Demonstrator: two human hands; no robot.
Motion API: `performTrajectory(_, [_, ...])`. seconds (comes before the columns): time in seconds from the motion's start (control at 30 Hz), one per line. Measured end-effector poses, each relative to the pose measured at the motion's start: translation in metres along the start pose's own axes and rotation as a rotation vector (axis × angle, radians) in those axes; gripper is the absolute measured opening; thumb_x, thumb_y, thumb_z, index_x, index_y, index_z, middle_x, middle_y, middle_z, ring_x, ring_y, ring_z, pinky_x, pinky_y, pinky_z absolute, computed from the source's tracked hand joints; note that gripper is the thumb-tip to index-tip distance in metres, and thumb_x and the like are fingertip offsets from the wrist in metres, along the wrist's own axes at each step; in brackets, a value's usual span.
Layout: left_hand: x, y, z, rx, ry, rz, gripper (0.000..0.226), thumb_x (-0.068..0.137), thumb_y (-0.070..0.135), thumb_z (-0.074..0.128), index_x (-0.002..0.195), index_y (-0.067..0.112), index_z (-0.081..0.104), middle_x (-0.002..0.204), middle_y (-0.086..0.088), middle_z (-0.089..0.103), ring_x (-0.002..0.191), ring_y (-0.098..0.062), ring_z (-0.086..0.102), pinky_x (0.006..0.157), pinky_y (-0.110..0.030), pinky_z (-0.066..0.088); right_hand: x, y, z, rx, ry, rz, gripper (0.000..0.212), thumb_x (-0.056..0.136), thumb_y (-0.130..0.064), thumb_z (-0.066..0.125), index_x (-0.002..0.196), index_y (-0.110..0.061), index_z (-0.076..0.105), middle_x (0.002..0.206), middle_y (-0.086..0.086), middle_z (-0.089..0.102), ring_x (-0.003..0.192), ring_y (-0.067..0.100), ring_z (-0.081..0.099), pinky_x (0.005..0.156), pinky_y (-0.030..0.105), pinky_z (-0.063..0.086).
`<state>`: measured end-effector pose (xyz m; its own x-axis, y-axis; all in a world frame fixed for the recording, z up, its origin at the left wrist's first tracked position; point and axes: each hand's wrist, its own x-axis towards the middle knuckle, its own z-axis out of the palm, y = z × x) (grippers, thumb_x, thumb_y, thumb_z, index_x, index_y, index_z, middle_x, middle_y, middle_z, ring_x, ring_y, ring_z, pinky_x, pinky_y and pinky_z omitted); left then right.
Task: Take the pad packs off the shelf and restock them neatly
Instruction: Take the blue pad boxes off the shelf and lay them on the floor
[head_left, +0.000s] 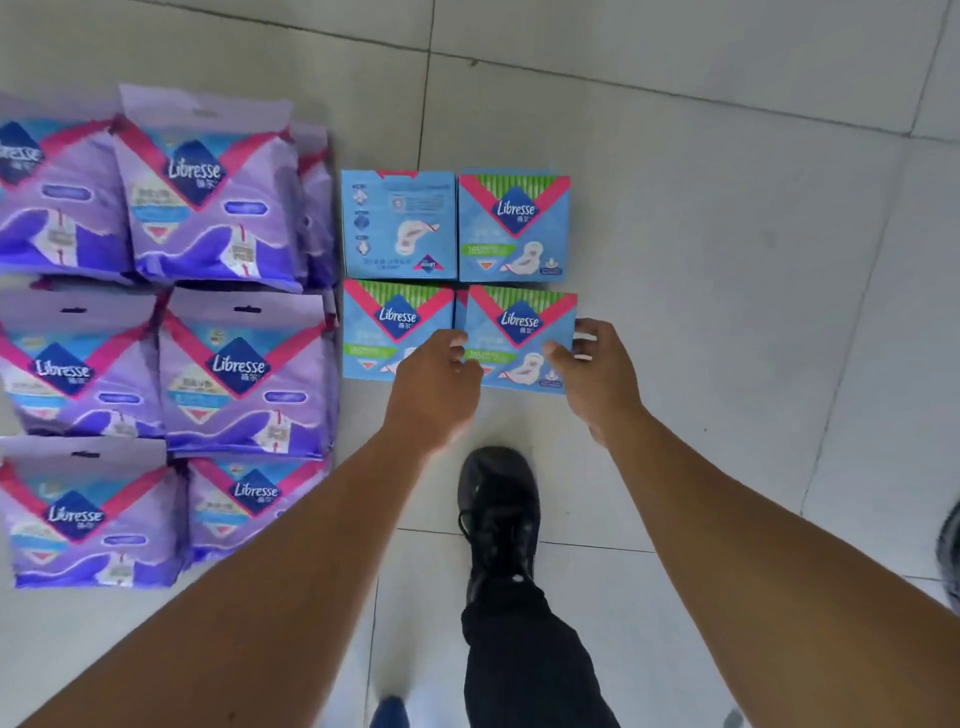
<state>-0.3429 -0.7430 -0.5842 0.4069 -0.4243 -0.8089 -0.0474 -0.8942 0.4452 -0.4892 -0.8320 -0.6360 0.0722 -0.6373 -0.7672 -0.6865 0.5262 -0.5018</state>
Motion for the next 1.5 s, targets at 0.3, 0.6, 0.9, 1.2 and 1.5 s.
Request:
performTrajectory(0.3, [-0.036,0.002,-0.046,0.026,0.096,0.017,0.029,0.095,0.017,0.048,0.123,0.016,0.058,0.117,-0.001,0.063,0.095,-0.012,0.055,0.069,-0.017,0.040,-0.044,-0.036,-0.005,-0.387,0.022,-0.072,0.046,0.099,-0.032,0.050,0.140,-0.012,0.046,0.139,0.007,0.055,0.125,0.023,0.053,0.091,0.022,0.037])
performTrajectory(0.6, [-0.220,0.005,-0.212,0.087,0.412,0.256,0.029,0.094,0.026,0.051,0.121,0.020,0.060,0.119,-0.001,0.064,0.110,-0.021,0.057,0.091,-0.033,0.044,-0.293,-0.187,-0.009,-0.710,-0.070,-0.737,0.040,0.098,-0.026,0.051,0.137,-0.015,0.051,0.134,0.002,0.057,0.122,0.021,0.049,0.093,0.028,0.039])
performTrajectory(0.9, [-0.436,-0.127,-0.438,-0.031,0.794,0.307,0.034,0.090,0.034,0.047,0.118,0.022,0.061,0.117,-0.001,0.064,0.107,-0.024,0.058,0.091,-0.036,0.044,-0.561,-0.285,0.132,-0.706,-0.226,-1.119,0.041,0.096,-0.027,0.049,0.134,-0.012,0.054,0.131,0.005,0.060,0.121,0.024,0.054,0.099,0.035,0.043])
performTrajectory(1.2, [-0.538,-0.253,-0.518,-0.123,1.108,0.108,0.031,0.088,0.031,0.052,0.116,0.021,0.063,0.112,-0.002,0.065,0.099,-0.025,0.061,0.083,-0.036,0.048,-0.695,-0.316,0.298,-0.871,-0.512,-1.556,0.045,0.094,-0.031,0.043,0.132,-0.009,0.054,0.127,0.007,0.061,0.112,0.030,0.057,0.090,0.046,0.048])
performTrajectory(1.5, [-0.605,-0.335,-0.556,-0.264,1.409,-0.111,0.036,0.087,0.036,0.051,0.120,0.024,0.060,0.112,0.001,0.063,0.103,-0.022,0.060,0.084,-0.041,0.051,-0.794,-0.311,0.421,-0.797,-0.774,-1.931,0.042,0.091,-0.026,0.050,0.129,-0.008,0.056,0.121,0.009,0.062,0.106,0.033,0.058,0.081,0.045,0.051])
